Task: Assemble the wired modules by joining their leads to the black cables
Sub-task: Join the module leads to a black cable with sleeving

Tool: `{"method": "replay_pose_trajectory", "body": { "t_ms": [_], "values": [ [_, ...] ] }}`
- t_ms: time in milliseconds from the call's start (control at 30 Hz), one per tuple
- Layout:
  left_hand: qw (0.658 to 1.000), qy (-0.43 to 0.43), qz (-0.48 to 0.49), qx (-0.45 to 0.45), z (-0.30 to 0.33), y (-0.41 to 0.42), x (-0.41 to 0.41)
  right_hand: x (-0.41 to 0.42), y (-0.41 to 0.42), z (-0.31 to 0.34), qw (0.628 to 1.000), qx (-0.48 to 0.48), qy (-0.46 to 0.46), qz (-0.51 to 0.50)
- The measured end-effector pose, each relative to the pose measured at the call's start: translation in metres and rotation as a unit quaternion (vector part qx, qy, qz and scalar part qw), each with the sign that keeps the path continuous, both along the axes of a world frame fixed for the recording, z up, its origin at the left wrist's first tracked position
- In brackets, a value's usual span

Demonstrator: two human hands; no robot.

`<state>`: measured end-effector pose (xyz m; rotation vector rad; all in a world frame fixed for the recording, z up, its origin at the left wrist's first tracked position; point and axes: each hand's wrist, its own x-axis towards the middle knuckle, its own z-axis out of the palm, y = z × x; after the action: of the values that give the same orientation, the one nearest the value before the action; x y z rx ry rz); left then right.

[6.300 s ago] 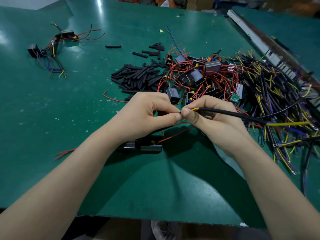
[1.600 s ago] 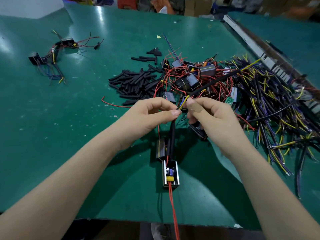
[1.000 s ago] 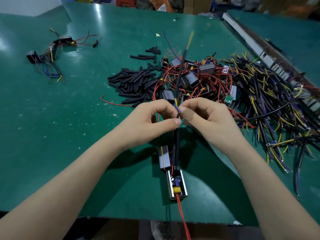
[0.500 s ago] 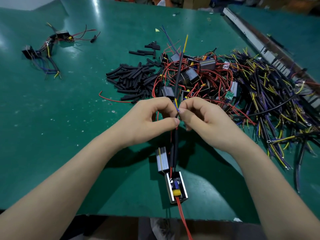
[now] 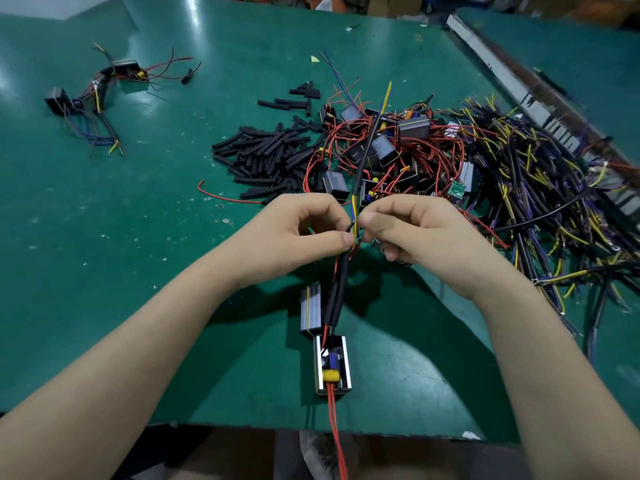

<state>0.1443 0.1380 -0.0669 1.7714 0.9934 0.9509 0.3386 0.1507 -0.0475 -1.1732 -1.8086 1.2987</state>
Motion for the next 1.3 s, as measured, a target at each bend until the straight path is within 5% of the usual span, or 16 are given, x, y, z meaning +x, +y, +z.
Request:
{"method": "replay_pose_trajectory", "body": {
  "t_ms": [267,633,1033,1300],
  "values": [
    [1.000,-0.023,-0.006,-0.011,0.001,-0.002,-0.003,-0.004,-0.005,0.000,0.999,0.044,-0.017,0.020],
    [0.998,-0.032,-0.030,-0.042,0.001,-0.002,-0.004,-0.006,-0.009,0.001,0.998,-0.033,-0.025,0.044],
    [0.999,-0.039,0.003,-0.023,0.002,0.001,-0.004,-0.013,-0.006,-0.008,0.999,0.017,0.035,-0.035],
    [0.999,-0.027,0.022,0.000,0.001,0.003,-0.003,-0.018,-0.006,-0.007,0.980,-0.069,0.171,-0.076]
  ]
}}
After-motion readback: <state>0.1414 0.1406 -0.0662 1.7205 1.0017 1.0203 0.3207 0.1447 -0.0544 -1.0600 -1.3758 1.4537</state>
